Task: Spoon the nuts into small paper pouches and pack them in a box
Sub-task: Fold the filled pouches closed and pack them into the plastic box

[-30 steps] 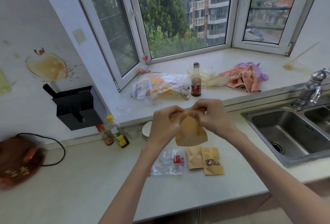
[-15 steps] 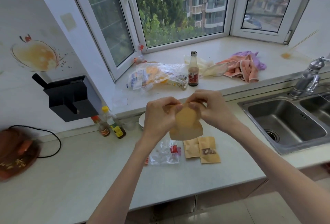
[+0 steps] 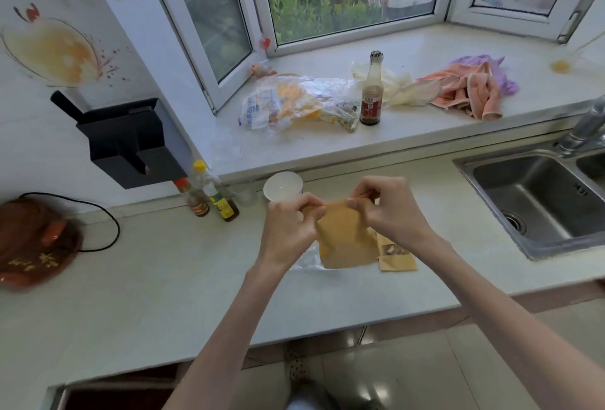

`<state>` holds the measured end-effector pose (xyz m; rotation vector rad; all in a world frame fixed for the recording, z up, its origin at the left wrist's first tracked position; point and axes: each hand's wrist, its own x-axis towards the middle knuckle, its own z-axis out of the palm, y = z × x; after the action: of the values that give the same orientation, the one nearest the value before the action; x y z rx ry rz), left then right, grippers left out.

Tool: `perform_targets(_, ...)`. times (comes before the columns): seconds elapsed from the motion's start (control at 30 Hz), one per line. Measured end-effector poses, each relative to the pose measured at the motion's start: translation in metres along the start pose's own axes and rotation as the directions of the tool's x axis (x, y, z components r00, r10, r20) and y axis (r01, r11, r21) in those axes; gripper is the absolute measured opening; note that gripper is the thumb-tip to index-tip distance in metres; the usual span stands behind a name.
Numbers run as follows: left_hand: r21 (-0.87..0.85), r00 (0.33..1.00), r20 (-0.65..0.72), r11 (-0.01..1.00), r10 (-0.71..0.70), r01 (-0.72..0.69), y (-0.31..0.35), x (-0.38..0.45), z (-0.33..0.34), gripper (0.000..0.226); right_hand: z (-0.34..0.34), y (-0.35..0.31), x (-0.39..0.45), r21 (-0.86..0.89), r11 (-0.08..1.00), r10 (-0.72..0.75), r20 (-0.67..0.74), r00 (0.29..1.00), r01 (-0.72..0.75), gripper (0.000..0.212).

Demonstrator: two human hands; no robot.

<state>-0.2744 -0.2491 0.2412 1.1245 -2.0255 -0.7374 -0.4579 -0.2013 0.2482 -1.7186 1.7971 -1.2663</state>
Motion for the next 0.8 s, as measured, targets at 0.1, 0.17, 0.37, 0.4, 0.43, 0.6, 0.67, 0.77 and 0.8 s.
perform_targets(0.1,0.122,0.997,0.071,0.992,0.021,-0.03,-0.017,-0.007,0.003,0.003,0.028,0.0,-0.003,-0.025,0.999,-0.039,0.086,0.996,0.041,0.013)
perform_targets(0.17,0.176,0.997,0.073,0.983,0.028,-0.04,-0.028,-0.01,0.003,0.006,0.045,0.002,-0.005,-0.041,0.998,-0.037,0.141,0.989,0.043,0.015)
perform_targets(0.37,0.044,0.986,0.161,0.998,-0.042,0.036,-0.077,-0.008,-0.011,0.009,0.087,0.01,0.003,-0.037,0.999,0.032,0.207,0.978,-0.025,0.019)
perform_targets(0.4,0.002,0.981,0.178,0.997,-0.078,0.079,-0.088,-0.01,-0.014,0.012,0.095,0.011,0.005,-0.042,0.999,0.042,0.216,0.975,-0.033,0.021)
perform_targets(0.43,-0.028,0.975,0.189,0.992,-0.119,0.126,-0.099,-0.01,-0.017,0.014,0.103,0.013,0.007,-0.045,0.998,0.057,0.226,0.973,-0.048,0.022)
perform_targets(0.6,-0.006,0.965,0.159,0.977,-0.209,0.213,-0.15,-0.009,-0.022,0.006,0.148,0.025,0.013,0.004,0.979,0.197,0.251,0.948,-0.204,0.019)
perform_targets(0.67,-0.035,0.951,0.18,0.964,-0.252,0.262,-0.164,-0.005,-0.022,0.012,0.164,0.032,0.015,0.033,0.961,0.26,0.234,0.937,-0.275,0.017)
perform_targets(0.77,-0.071,0.922,0.213,0.936,-0.324,0.345,-0.186,0.003,-0.02,0.013,0.183,0.045,0.016,0.043,0.911,0.387,0.249,0.888,-0.41,0.008)
perform_targets(0.8,-0.088,0.908,0.211,0.918,-0.361,0.386,-0.193,0.005,-0.018,0.011,0.19,0.05,0.015,0.055,0.888,0.423,0.289,0.859,-0.456,0.004)
